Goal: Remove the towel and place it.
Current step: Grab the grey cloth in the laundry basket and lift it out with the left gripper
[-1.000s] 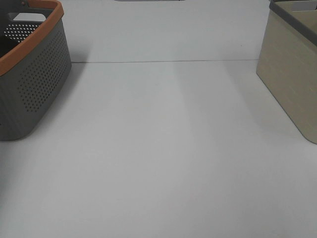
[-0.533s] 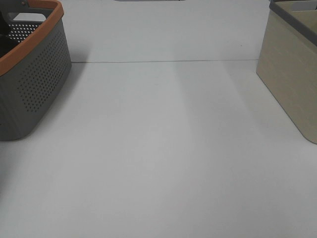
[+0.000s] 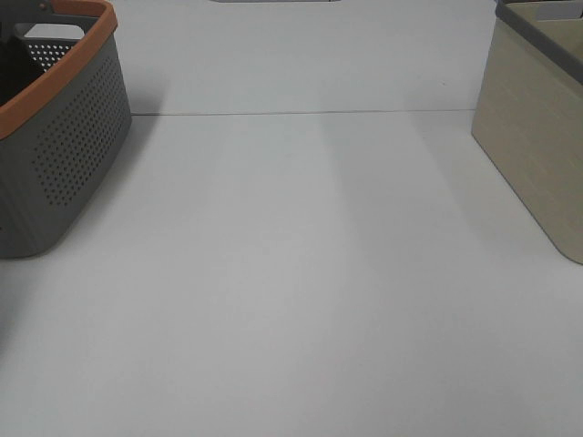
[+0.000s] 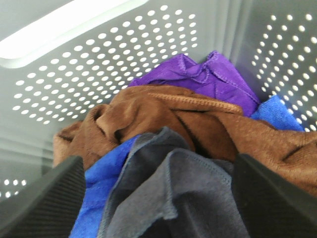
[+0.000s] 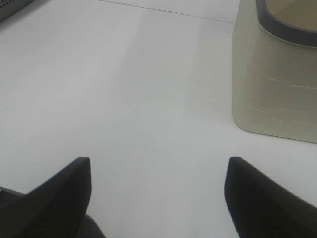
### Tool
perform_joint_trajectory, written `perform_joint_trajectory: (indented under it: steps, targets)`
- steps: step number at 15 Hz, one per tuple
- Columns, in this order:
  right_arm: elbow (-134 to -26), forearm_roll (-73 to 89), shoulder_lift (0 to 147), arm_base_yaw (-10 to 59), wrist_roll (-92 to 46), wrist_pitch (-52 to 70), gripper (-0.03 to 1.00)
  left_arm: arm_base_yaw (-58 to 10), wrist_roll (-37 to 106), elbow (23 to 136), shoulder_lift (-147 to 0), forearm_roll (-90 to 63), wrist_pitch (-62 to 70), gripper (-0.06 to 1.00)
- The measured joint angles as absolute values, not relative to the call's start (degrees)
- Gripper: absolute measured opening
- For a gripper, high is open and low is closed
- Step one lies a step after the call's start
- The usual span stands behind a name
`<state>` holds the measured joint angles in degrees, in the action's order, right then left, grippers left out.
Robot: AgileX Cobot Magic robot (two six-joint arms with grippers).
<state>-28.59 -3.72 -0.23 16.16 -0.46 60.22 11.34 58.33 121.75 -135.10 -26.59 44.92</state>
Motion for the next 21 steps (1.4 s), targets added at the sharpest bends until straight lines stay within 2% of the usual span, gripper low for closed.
perform_joint_trajectory:
  steps: [7, 12, 13, 14, 16, 17, 21]
  targets:
    - [-28.59, -3.72, -0.23, 16.16, -0.46, 60.22, 0.74, 11.17, 56.55, 121.75, -135.96, -21.49, 46.52, 0.75]
    - [-28.59, -3.72, -0.23, 16.16, -0.46, 60.22, 0.74, 11.17, 55.75, 121.75, -136.65, -22.52, 46.29, 0.63]
    - [-28.59, -3.72, -0.23, 16.16, -0.46, 60.22, 0.74, 11.17, 53.69, 121.75, -137.11, -22.52, 46.01, 0.44]
    - [-28.59, -3.72, -0.23, 16.16, -0.46, 60.22, 0.74, 11.17, 53.4, 121.75, -137.17, -22.52, 45.72, 0.38]
    - [-28.59, -3.72, -0.23, 16.16, -0.46, 60.22, 0.74, 11.17, 52.71, 121.75, -137.11, -22.52, 43.66, 0.1]
    - [-28.59, -3.72, -0.23, 16.16, -0.46, 60.22, 0.74, 11.17, 52.14, 121.75, -136.88, -22.52, 42.69, 0.02]
    - [-28.59, -3.72, -0.23, 16.16, -0.46, 60.22, 0.74, 11.17, 49.45, 121.75, -134.36, -22.52, 40.39, 0.0]
